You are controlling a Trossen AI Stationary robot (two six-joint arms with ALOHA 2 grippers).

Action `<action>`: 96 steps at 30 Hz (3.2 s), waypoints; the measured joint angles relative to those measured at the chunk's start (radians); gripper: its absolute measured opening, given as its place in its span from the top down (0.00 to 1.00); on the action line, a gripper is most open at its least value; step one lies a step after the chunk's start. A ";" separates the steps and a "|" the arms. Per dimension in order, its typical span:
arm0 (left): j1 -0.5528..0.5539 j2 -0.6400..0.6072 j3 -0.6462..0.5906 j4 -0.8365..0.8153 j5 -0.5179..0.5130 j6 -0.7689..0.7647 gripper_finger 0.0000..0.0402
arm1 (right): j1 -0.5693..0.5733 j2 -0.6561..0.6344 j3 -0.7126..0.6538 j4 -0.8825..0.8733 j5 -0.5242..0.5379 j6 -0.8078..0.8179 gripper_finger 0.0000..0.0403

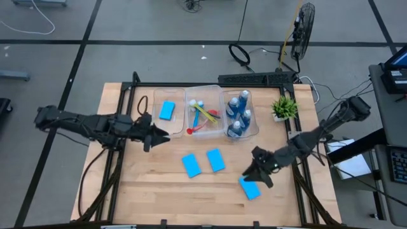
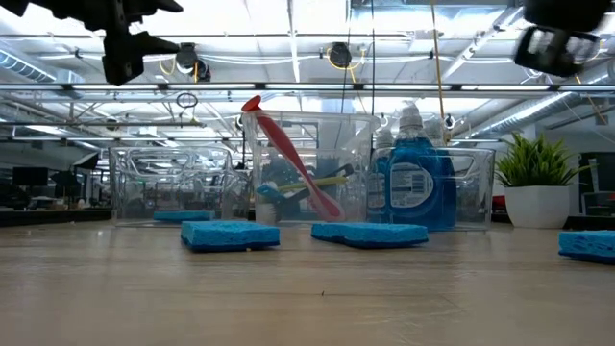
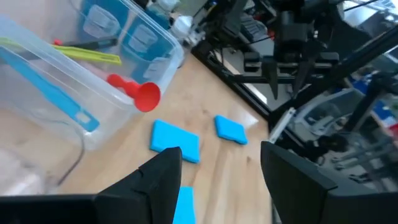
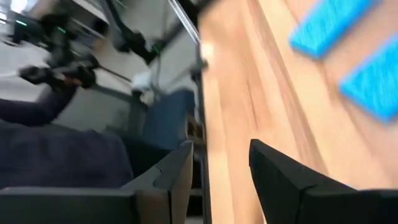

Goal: Pick & Place Kitchen Sink Supplies
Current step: Put the blue dishwashing sponge into the left transparent bin

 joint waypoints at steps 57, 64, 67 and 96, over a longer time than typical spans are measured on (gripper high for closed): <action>-0.055 0.000 0.000 -0.112 -0.152 0.119 0.46 | 0.129 0.247 0.521 -0.940 0.156 0.271 0.64; -0.055 0.000 0.000 -0.144 -0.151 0.111 0.46 | 0.115 0.426 0.591 -1.058 0.046 0.338 0.64; -0.056 0.000 0.000 -0.144 -0.151 0.113 0.46 | 0.099 0.481 0.590 -1.149 -0.053 0.386 0.64; -0.056 0.000 0.000 -0.150 -0.133 0.115 0.46 | 0.069 0.523 0.508 -0.923 -0.023 0.357 0.65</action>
